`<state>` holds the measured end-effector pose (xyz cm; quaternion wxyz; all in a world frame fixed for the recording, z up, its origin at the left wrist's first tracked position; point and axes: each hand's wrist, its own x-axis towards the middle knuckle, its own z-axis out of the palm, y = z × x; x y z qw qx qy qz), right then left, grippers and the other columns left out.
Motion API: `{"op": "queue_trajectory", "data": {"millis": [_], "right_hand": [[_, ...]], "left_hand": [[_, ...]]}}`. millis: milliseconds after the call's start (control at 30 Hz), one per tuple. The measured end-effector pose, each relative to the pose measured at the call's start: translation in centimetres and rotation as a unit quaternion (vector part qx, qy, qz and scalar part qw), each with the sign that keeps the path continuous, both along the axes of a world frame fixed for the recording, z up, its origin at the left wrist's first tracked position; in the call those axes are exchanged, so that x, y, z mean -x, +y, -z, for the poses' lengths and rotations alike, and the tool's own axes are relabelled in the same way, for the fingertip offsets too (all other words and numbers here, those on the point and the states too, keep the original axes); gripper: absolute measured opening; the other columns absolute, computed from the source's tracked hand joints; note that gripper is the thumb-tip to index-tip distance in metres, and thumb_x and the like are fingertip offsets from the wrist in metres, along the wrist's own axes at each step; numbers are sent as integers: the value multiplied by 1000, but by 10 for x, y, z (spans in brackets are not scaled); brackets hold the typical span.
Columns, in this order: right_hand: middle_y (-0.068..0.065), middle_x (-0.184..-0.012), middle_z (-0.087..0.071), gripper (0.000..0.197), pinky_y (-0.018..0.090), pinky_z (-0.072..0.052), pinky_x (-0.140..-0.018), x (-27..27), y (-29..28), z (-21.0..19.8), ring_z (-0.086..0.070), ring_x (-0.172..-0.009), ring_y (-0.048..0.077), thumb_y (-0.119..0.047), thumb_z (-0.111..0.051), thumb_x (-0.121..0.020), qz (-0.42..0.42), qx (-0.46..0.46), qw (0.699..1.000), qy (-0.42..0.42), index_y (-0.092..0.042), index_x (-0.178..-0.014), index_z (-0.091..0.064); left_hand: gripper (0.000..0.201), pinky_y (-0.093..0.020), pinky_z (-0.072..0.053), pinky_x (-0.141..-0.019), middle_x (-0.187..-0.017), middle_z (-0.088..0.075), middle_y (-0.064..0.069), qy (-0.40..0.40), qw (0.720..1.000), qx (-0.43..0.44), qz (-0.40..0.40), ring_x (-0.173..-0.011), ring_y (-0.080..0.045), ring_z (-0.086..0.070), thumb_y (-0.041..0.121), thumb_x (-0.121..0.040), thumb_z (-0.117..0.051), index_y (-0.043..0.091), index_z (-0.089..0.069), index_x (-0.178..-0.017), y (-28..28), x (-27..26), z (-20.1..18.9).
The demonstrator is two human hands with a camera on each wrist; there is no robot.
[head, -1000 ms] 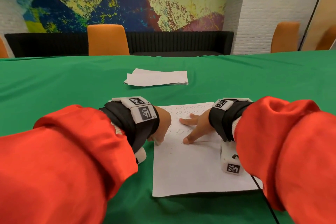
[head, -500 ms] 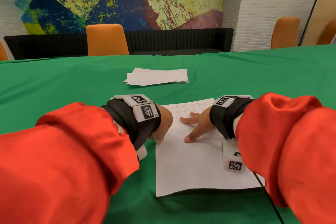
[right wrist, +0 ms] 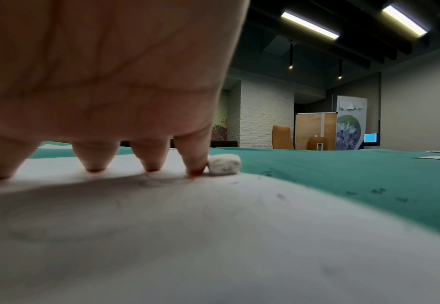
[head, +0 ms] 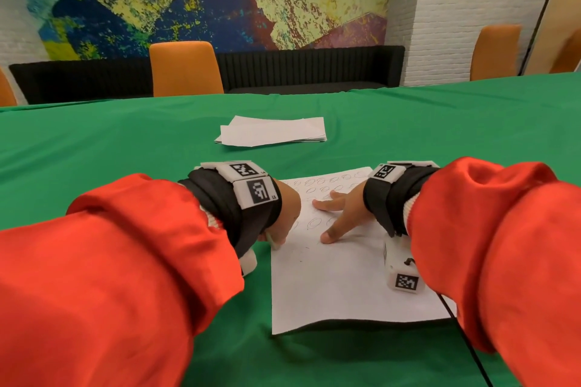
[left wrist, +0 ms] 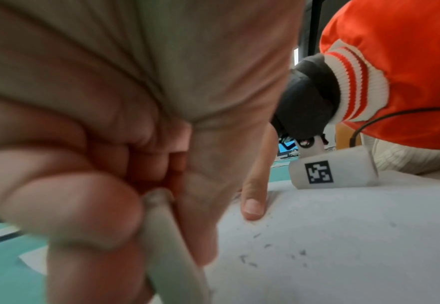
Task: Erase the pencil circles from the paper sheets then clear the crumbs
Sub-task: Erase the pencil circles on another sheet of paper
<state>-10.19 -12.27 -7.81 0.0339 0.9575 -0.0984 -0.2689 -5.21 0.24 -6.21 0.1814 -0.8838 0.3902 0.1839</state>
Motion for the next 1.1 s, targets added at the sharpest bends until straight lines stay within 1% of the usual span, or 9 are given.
{"op": "queue_trajectory", "data": {"millis": [67, 167, 367, 567, 700, 800, 900, 1000, 1100], "right_hand": [[2, -158, 10, 83, 39, -6, -114, 0, 0, 0, -4, -145, 26, -62, -44, -87, 0, -2, 1000, 0, -38, -147, 6], [2, -158, 10, 83, 39, -7, -114, 1, 0, -1, -5, -145, 26, -63, -43, -87, 0, 2, 1000, 0, -38, -148, 6], [2, -158, 9, 84, 41, -7, -114, 0, 0, 0, -6, -145, 26, -64, -43, -86, 1, 6, 1000, 3, -37, -148, 7], [2, -158, 8, 84, 43, -8, -115, 0, -1, 0, -5, -145, 27, -63, -43, -86, 1, -4, 1000, 2, -36, -148, 6], [2, -158, 9, 84, 42, -8, -115, 0, -2, 0, -5, -145, 26, -64, -43, -86, -1, 3, 1000, 2, -37, -148, 7], [2, -158, 9, 84, 42, -7, -115, -1, -2, 1, -5, -145, 26, -65, -42, -85, -5, 10, 1000, 3, -38, -147, 8], [2, -158, 9, 84, 42, -7, -115, -2, -2, 2, -5, -145, 26, -65, -42, -85, -6, 9, 1000, 6, -38, -147, 8], [2, -158, 9, 83, 41, -7, -114, -2, -3, 3, -5, -145, 27, -65, -42, -86, -9, 10, 1000, 3, -38, -147, 7], [1, -158, 9, 82, 41, -7, -114, -3, -3, 3, -5, -145, 26, -64, -42, -86, -10, 8, 1000, 3, -39, -147, 6]], "left_hand": [[25, -11, -40, -47, -65, -56, 1, 11, 1000, -4, -8, -51, -7, -49, 17, -87, -65, 2, -65, -108, 2, -1, -1], [27, -5, -35, -37, -64, -56, 0, 33, 999, -5, -25, -50, -9, -49, 15, -87, -66, -1, -65, -108, 3, -2, -3], [29, -6, -27, -27, -67, -52, 1, -38, 999, 10, 7, -50, -6, -43, 19, -91, -59, 3, -65, -114, -4, 0, -2], [27, -6, -38, -40, -65, -58, 1, 30, 999, 3, -35, -50, -7, -51, 15, -87, -66, 0, -65, -109, 3, -6, -2], [12, -13, -42, -54, -67, -60, 5, 14, 998, 57, -25, -53, -4, -53, 20, -87, -66, 12, -66, -97, 3, -7, 1], [13, -12, -43, -52, -67, -61, 7, 41, 991, 128, -29, -54, -3, -55, 21, -87, -67, 20, -57, -77, -2, -9, 5], [21, -11, -44, -48, -67, -61, 3, 75, 988, 126, -40, -50, -4, -55, 20, -87, -67, 19, -52, -74, -4, -10, 10], [25, -8, -42, -40, -54, -58, 4, 93, 987, 119, -57, -34, 1, -50, 15, -89, -65, 16, -49, -70, 1, -17, 11], [24, -10, -43, -40, -47, -57, 5, 136, 981, 107, -93, -33, 1, -50, 9, -90, -63, 13, -49, -70, 14, -26, 11]]}}
